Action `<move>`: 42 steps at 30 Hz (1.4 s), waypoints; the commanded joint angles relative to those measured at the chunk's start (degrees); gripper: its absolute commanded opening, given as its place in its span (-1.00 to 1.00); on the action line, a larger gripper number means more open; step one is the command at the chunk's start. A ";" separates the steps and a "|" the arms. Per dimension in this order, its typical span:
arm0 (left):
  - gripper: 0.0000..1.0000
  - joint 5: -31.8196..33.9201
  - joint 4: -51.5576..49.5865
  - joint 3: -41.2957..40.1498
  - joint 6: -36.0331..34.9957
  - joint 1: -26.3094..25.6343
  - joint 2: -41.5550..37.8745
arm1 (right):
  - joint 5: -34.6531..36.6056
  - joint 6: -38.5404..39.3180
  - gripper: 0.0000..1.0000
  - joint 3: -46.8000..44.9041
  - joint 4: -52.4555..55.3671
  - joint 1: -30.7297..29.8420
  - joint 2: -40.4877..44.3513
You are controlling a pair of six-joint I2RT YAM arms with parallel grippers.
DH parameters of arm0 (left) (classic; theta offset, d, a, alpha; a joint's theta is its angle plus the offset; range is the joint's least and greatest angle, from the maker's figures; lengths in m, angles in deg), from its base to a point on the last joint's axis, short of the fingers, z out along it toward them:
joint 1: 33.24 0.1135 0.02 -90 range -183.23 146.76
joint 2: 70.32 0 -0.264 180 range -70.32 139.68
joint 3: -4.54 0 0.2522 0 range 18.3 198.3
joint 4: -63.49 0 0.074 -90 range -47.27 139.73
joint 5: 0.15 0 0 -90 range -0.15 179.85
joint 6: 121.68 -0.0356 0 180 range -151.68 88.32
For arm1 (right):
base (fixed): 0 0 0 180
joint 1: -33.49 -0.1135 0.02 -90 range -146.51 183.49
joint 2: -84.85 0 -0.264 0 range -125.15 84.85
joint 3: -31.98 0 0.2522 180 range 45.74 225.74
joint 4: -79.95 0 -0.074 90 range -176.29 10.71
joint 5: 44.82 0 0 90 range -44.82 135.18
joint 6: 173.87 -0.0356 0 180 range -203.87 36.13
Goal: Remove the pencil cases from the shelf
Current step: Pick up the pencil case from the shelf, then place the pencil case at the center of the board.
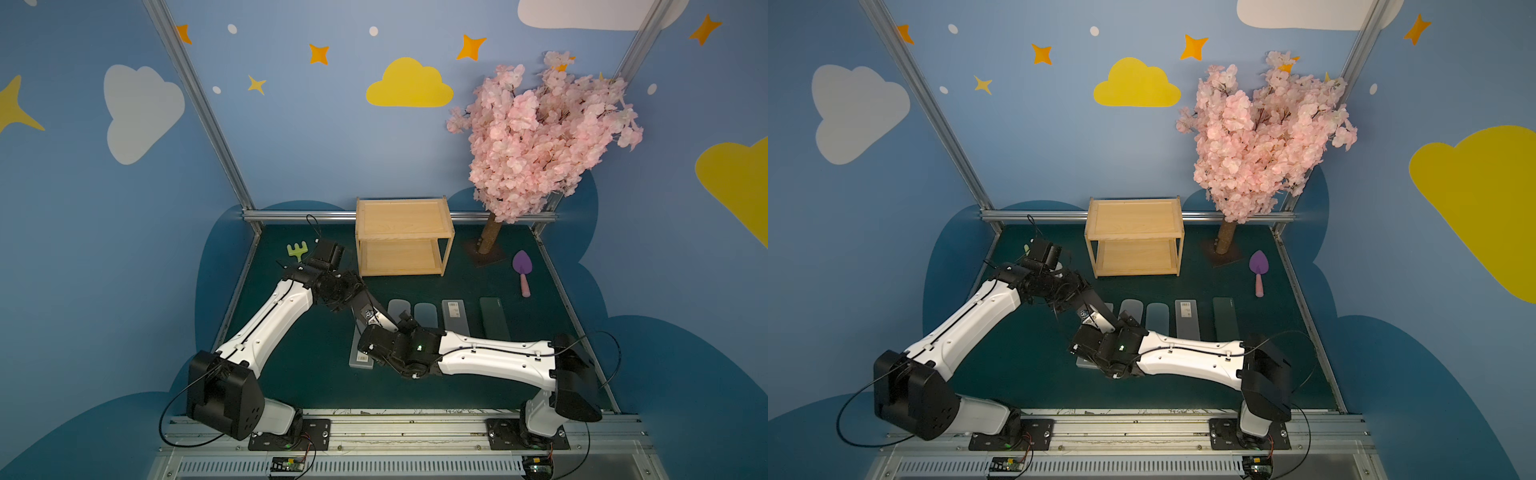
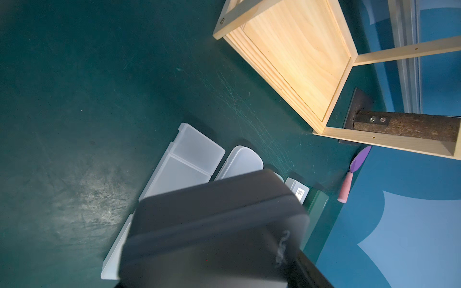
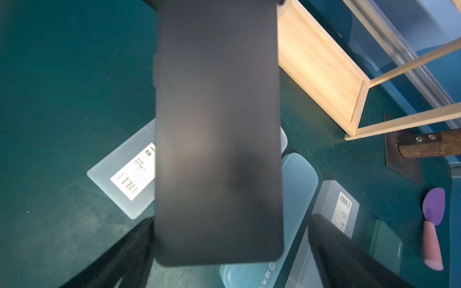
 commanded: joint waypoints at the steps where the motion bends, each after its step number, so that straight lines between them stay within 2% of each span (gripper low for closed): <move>1: -0.04 -0.03 -2.24 -1.06 -3.66 0.93 -1.79 | -0.22 -2.61 0.96 -2.63 -2.01 2.00 6.27; 6: -0.04 -1.82 -8.26 0.53 -13.99 5.03 -1.61 | -0.98 -3.16 0.96 -7.86 -2.39 6.20 15.25; 11: -0.03 -1.54 -20.75 9.69 -26.92 7.60 3.11 | -1.95 -1.44 0.97 -14.12 -4.66 11.29 23.91; 14: -0.02 1.14 -29.57 15.73 -33.99 7.65 7.89 | -0.07 -0.19 0.96 -18.52 -8.70 12.65 28.78; 18: -0.03 6.27 -38.54 22.96 -41.52 7.76 14.40 | -1.24 0.03 0.96 -22.24 -10.77 15.27 33.68; 19: -0.04 7.05 -39.47 23.85 -43.55 7.74 15.26 | -1.79 -0.10 0.96 -22.73 -10.73 15.81 34.48; 21: -0.21 9.75 -40.69 25.70 -47.18 7.73 17.17 | -2.72 -0.35 0.96 -23.81 -10.81 16.53 35.78; 23: -0.30 11.95 -40.76 26.51 -51.04 7.73 18.56 | -3.13 -0.36 0.96 -24.36 -10.44 16.77 36.63; 26: -0.16 13.40 -40.68 26.78 -55.95 7.82 21.20 | -3.52 0.08 0.96 -24.81 -9.30 17.36 37.63; 32: -0.15 10.83 -34.87 24.73 -58.14 8.11 25.98 | -5.23 0.58 0.97 -25.95 -7.88 19.52 39.83; 42: -0.14 6.37 -25.25 20.72 -54.66 8.47 31.38 | -6.92 0.45 0.97 -27.36 -5.81 22.70 41.72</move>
